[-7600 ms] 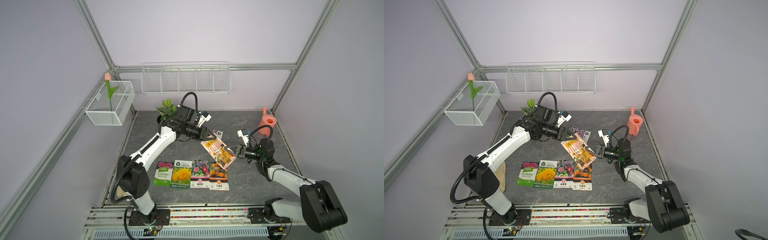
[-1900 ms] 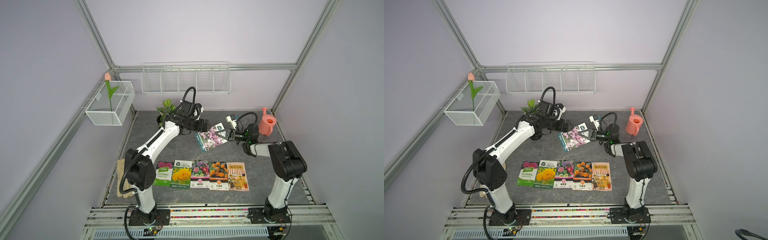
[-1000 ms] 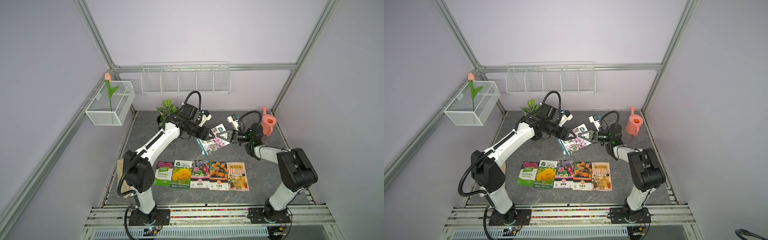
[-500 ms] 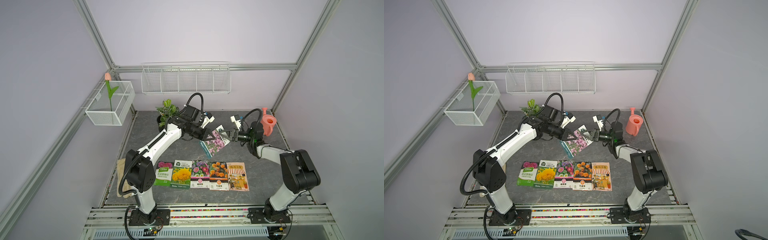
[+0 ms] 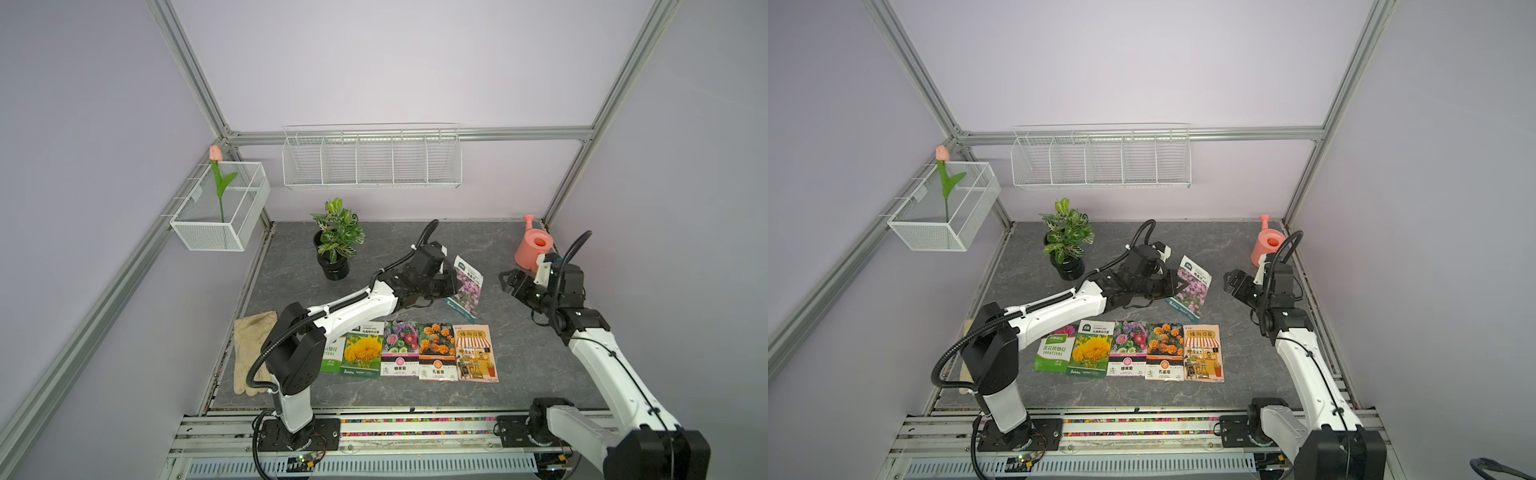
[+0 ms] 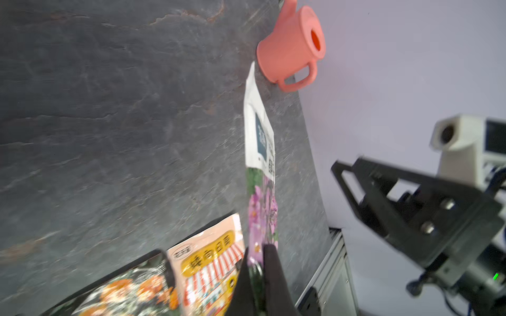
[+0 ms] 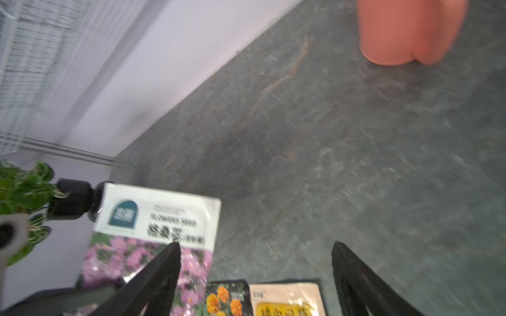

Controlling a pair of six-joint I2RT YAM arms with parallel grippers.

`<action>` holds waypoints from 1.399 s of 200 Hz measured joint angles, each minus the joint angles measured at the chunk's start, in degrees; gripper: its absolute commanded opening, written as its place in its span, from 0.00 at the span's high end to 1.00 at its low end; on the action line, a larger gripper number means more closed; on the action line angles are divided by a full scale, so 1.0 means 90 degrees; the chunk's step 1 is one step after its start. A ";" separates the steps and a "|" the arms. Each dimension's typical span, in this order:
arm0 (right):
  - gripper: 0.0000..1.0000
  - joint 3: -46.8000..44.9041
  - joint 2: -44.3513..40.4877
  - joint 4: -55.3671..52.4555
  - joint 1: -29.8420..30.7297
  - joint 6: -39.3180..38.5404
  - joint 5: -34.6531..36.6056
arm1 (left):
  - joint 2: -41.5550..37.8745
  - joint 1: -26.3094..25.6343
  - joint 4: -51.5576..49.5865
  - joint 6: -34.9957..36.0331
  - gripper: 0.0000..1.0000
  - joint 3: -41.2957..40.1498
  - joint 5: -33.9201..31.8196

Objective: Arrange the seed packets in a row
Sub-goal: Pick up the seed packet from the center of the board, then place the seed packet at the center of the board.

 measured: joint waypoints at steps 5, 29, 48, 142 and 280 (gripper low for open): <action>0.12 -0.0080 -0.0243 -0.0236 -0.0010 -0.0005 0.0112 | 0.0189 -0.0114 0.0075 -0.0219 1.00 0.0194 -0.0117; 0.12 -0.0170 -0.1141 -0.1154 -0.0146 -0.0015 0.0612 | 0.1117 -0.0590 0.0294 -0.1263 1.00 0.1025 -0.0561; 0.12 -0.0126 -0.1586 -0.1685 -0.0350 -0.0012 0.0913 | 0.1591 -0.0908 0.0333 -0.2011 1.00 0.1112 -0.0877; 0.11 -0.0437 -0.1666 -0.2130 -0.1358 0.0141 0.0134 | 0.2016 -0.1809 0.0503 -0.3888 1.00 0.1069 -0.1855; 0.12 -0.1324 -0.0673 -0.0979 -0.2212 0.0112 -0.1345 | 0.2737 -0.2169 0.0517 -0.4398 0.54 0.1537 -0.1809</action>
